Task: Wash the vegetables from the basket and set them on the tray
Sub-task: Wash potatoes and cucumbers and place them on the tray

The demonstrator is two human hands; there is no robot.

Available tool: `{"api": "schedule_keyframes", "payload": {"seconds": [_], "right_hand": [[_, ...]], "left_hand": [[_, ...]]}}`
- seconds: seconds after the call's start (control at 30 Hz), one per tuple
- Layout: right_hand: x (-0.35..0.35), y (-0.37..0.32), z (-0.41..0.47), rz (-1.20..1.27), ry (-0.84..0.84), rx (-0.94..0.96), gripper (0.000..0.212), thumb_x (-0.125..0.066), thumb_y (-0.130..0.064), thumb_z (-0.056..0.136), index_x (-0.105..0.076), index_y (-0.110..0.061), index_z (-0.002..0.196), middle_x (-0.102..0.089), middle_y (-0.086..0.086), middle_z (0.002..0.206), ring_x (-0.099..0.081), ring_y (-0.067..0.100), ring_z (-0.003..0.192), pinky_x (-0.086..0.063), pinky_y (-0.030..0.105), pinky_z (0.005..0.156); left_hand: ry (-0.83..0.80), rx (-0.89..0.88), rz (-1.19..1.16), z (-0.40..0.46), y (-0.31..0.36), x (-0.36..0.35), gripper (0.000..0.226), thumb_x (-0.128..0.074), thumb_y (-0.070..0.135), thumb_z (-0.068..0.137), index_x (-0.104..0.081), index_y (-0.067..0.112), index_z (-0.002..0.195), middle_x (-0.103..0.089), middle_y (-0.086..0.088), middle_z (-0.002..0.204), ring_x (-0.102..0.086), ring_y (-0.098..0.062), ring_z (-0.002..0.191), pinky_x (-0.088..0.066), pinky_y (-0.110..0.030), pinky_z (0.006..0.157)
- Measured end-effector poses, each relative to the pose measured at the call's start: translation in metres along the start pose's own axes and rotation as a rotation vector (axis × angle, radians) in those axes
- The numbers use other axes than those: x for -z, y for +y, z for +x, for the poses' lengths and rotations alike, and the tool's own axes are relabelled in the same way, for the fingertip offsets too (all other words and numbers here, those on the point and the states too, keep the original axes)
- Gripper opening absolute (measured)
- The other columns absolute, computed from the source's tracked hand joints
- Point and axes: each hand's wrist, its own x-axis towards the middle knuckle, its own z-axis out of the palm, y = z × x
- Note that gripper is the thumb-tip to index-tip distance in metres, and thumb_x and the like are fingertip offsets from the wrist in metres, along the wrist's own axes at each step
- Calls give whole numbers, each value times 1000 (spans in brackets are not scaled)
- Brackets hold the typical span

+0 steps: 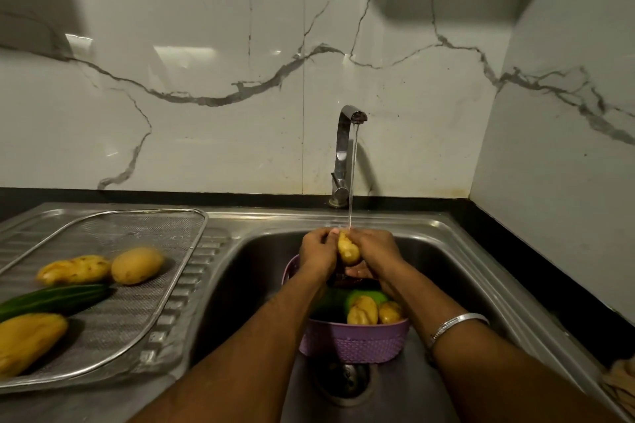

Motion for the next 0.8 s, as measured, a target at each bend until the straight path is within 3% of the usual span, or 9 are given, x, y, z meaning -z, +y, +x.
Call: {"api": "schedule_keyframes", "payload": {"seconds": [0.17, 0.27, 0.4, 0.5, 0.67, 0.8], "right_hand": [[5, 0, -7, -4, -111, 64, 30, -68, -22, 97, -64, -19, 127, -72, 14, 109, -76, 27, 80, -62, 31, 59], [3, 0, -13, -10, -10, 146, 31, -71, -23, 95, -65, -19, 125, -71, 12, 110, -76, 30, 81, -62, 30, 55], [2, -1, -15, 16, 87, 182, 16, -70, -26, 96, -75, -17, 109, -74, 9, 93, -76, 32, 75, -62, 31, 52], [4, -4, -17, 14, 1, 136, 12, -62, -24, 101, -69, -22, 110, -72, 16, 98, -74, 32, 73, -61, 29, 50], [10, -2, -13, 92, -176, 33, 21, -54, -17, 105, -66, -14, 122, -73, 27, 99, -75, 40, 82, -65, 43, 69], [12, -2, -11, 142, -56, 43, 15, -64, -22, 100, -70, -14, 112, -74, 28, 91, -76, 39, 75, -64, 37, 59]], "left_hand": [[31, 29, -36, 6, -3, 2, 18, -54, 23, 104, -71, 19, 106, -73, -7, 104, -69, -25, 101, -57, -48, 94], [8, 13, -59, 4, -2, -1, 22, -51, 21, 105, -71, 15, 114, -73, -7, 106, -69, -24, 103, -58, -46, 94], [13, -23, -71, 2, -1, -5, 20, -53, 19, 104, -73, 16, 110, -74, -7, 103, -71, -24, 99, -59, -44, 91], [34, 0, -70, 4, -2, -3, 20, -54, 20, 104, -73, 17, 108, -74, -6, 102, -71, -23, 98, -60, -46, 90], [86, 43, -81, 8, -5, 2, 19, -54, 19, 104, -73, 18, 98, -73, -6, 96, -70, -26, 95, -59, -49, 89], [-34, -22, -49, 3, -2, 1, 20, -54, 22, 104, -72, 15, 106, -75, -10, 101, -72, -30, 98, -59, -50, 90]]}}
